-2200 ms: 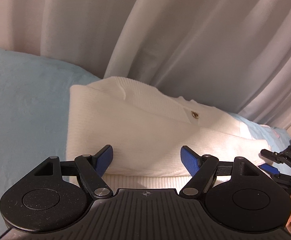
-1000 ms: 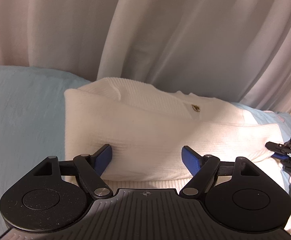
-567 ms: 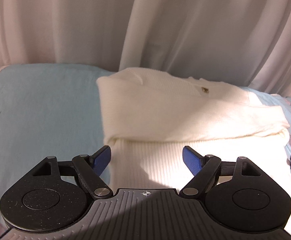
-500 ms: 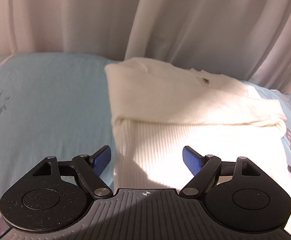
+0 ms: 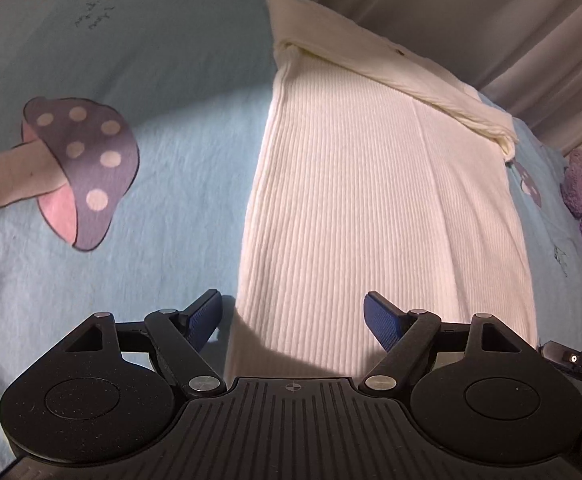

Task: Fold small clothes

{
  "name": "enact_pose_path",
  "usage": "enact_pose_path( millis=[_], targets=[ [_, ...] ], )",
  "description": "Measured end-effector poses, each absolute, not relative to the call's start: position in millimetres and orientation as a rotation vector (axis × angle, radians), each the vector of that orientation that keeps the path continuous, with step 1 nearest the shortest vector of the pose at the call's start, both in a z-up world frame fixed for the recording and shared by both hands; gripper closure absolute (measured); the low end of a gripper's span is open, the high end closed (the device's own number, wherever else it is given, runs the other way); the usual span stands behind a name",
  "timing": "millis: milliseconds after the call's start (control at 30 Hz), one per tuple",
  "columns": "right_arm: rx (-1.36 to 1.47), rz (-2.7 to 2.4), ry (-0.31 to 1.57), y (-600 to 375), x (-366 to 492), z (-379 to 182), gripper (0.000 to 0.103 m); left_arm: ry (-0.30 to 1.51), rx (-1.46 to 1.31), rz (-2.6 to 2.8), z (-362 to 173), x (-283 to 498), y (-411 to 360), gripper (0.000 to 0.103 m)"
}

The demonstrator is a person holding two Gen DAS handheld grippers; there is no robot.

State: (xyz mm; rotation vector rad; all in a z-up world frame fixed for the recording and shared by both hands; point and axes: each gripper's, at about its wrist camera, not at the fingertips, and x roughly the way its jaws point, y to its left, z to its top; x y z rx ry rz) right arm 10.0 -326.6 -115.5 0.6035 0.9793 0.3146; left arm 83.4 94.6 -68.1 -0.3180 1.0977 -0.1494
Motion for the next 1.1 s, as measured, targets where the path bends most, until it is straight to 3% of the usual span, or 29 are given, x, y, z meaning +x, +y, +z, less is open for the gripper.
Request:
enact_pose_path(
  millis=[200, 300, 367, 533, 667, 1100],
  targets=[
    [0.619, 0.423, 1.013, -319.6, -4.5, -117.9, 0.061, 1.124, -0.402, -0.161, -69.8, 60.8, 106.4, 0.040],
    [0.643, 0.442, 1.025, -317.1, -4.0, -121.2, 0.067, 1.136, -0.430, -0.164, -72.2, 55.2, 109.4, 0.061],
    [0.652, 0.443, 1.027, -315.5, -4.3, -123.9, 0.071, 1.171, -0.475, -0.196, -77.2, 54.3, 111.5, 0.083],
    [0.662, 0.406, 1.031, -316.6, -4.9, -126.8, 0.096, 1.183, -0.517, -0.224, -84.3, 55.7, 109.7, 0.087],
    [0.722, 0.407, 0.983, -327.0, -5.0, -120.0, 0.097, 1.147, -0.521, -0.246, -80.7, 56.5, 109.3, 0.092],
    [0.704, 0.310, 0.673, -330.7, 65.6, -69.6, 0.097, 0.818, -0.651, -0.233, -27.8, 108.2, 133.4, 0.094]
  ],
)
